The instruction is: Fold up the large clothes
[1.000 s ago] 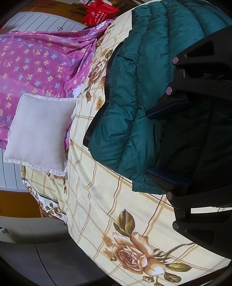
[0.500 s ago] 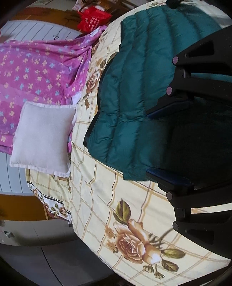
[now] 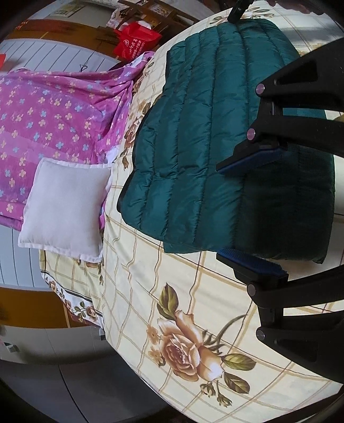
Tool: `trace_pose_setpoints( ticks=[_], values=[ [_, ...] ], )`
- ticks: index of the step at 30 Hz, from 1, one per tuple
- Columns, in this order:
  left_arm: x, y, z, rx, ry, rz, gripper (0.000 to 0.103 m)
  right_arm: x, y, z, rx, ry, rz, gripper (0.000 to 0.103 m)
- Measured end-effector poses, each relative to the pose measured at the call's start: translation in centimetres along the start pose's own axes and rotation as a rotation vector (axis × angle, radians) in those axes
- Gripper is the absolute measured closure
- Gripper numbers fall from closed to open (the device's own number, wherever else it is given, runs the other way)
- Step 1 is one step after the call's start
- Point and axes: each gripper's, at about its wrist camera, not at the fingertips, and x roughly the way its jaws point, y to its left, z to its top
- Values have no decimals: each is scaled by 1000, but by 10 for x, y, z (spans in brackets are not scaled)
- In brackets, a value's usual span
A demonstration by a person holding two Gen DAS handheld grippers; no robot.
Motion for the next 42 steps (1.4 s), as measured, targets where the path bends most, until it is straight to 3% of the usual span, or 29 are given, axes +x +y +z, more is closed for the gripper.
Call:
trace_pose_setpoints(
  ticks=[20,31,37,42],
  values=[
    [22,7,-1,-18,19,-4,63,19,-22,7,41,17,-24,9],
    [38,17,5,-46,32,-26,55,32,-33,14,62,38,-36,6],
    [51,28,8,-96,67,-89,48,50,-45,19,94,69,-6,1],
    [71,50,10,-222,132,-199,37,68,-47,26,82,99,43,0]
  ],
)
